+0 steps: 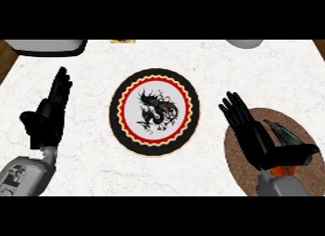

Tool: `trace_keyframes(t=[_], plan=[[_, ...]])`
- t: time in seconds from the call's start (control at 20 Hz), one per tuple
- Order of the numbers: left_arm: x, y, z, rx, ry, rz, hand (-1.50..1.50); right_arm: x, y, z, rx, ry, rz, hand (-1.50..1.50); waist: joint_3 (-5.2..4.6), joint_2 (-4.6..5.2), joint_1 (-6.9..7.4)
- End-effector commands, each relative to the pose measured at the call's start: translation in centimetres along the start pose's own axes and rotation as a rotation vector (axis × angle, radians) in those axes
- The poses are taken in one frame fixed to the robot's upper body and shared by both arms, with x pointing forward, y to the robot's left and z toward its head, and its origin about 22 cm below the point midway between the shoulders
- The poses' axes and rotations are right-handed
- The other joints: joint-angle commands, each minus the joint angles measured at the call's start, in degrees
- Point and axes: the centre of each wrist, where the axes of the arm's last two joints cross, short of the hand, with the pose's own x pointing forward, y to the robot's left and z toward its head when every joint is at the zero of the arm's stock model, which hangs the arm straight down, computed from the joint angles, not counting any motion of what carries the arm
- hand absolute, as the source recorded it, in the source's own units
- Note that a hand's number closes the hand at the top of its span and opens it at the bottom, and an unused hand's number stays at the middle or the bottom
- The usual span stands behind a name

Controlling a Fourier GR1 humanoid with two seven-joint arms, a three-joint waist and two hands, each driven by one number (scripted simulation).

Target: Pick the tomato from the placemat and place it in the plate

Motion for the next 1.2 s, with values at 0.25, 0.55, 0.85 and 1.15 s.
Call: trace_keyframes(t=[0.25, 0.55, 0.85, 1.15], plan=[[4.1, 1.9, -1.8, -0.115, -0.143, -0.017, 0.0, 5.4, 7.4, -0.9, 0.835, -0.277, 0.23, 1.5, 0.01, -2.31, -1.1], [3.8, 3.4, -1.5, -0.157, -0.111, 0.027, 0.0, 1.5, 1.7, 5.6, 0.464, -0.305, 0.754, -1.5, 0.16, -1.02, -3.09], [4.7, 4.0, -1.2, -0.189, -0.108, 0.033, 0.0, -1.8, -2.9, 11.2, 0.353, -0.451, 0.487, -1.5, 0.18, -0.68, -2.0], [4.4, 5.2, -0.3, -0.196, -0.108, 0.032, 0.0, 4.6, -4.8, 11.3, 0.311, -0.552, 0.666, -1.5, 0.03, -0.89, -1.88]])
